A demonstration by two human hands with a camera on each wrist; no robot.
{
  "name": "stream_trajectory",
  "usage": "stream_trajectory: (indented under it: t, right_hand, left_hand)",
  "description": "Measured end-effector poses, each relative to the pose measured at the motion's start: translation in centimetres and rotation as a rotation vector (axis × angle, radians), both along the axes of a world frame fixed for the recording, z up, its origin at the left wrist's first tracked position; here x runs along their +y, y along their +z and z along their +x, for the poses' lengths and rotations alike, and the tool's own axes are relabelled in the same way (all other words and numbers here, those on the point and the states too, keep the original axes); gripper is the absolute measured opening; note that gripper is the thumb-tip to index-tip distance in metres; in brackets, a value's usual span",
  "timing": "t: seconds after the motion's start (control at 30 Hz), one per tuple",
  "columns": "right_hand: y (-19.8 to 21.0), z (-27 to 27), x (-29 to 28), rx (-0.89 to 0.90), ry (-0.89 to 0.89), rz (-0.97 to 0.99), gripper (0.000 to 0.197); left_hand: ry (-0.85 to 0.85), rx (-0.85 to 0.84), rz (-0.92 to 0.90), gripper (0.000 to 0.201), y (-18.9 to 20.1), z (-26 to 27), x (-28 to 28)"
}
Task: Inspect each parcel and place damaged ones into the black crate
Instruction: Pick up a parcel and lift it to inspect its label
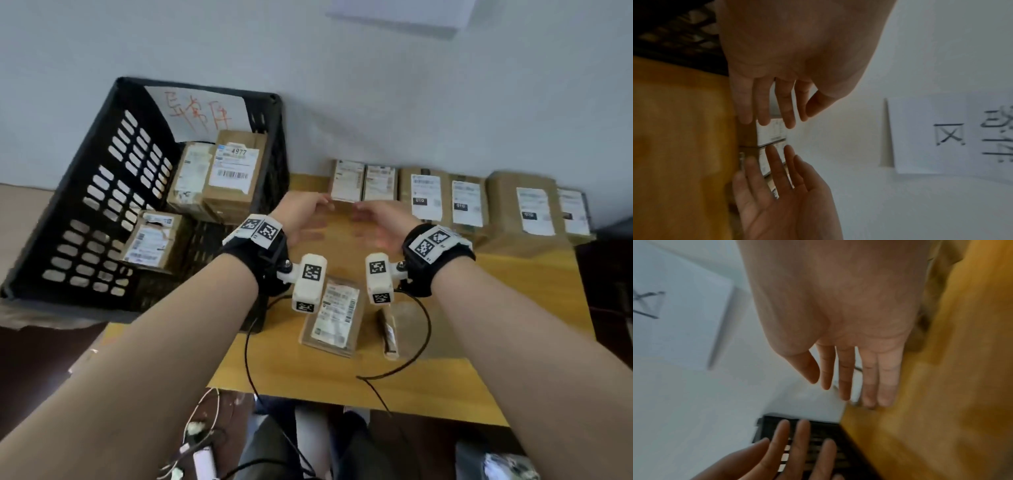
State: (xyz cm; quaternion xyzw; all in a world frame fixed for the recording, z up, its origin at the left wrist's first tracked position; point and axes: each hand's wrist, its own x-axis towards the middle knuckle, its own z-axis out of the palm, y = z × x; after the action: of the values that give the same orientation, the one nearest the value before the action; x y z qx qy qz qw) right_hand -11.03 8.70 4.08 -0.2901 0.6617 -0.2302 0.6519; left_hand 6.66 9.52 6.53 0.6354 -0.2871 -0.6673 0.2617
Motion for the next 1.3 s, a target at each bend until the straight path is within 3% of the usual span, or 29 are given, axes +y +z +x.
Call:
stream_trajectory:
  t: [0.2,0.27,0.37,0.47,0.53,0.63,0.77,0.87,1.07,1.3]
  right_hand:
    - [-7.1,-2.8,4.4,0.124,0.195,0.266,0.058]
    - [-8.9,-2.5,5.7,0.085,0.244,0.306,0.055]
    - [-11.9,-1.5,7.2,0.102,0.454,0.331,0.057]
    - [-18.3,-2.2,7.2,0.134,0.441,0.378,0.081]
    - [-17.9,-1.9,7.0,0.11,0.416,0.383,0.066]
    - [-12.4,-1.0,6.8,0.093,0.34,0.386,0.036]
    - [-7.2,-1.1,5.3,0.136,0.25,0.269,0.036]
    - [-2.3,-1.3,3.5,0.168,0.194,0.107,0.037]
    - [12.4,-2.2,-0.4,0.141,0.121,-0.194,0.018]
    - [31.8,-3.0,-2.7,0.134,0.016,-0.623,0.025]
  left_hand:
    - [-0.118,-0.302,0.113,0.03,-7.7,-1.5,4.4]
    - [-0.156,-0.396,0.16,0.025,-9.3,-1.5,6.0]
    - [-0.234,-0.428,0.295,0.026,-11.3,-1.3,8.5]
    - [-0.287,-0.41,0.338,0.01,-13.0,-1.3,10.0]
    - [-0.291,-0.421,0.306,0.012,-13.7,-1.4,10.2]
    - [-0.22,-0.418,0.242,0.008,-13.0,-1.5,9.8]
    - [-0.042,-0.326,0.148,0.029,-9.4,-1.5,8.1]
    - [0.072,-0.28,0.053,0.013,-4.8,-1.4,6.0]
    - [0.029,-0.215,-0.216,0.01,9.8,-1.4,0.8]
    - [0.093,-0.1,-0.576,0.004,28.9,-2.1,-1.6]
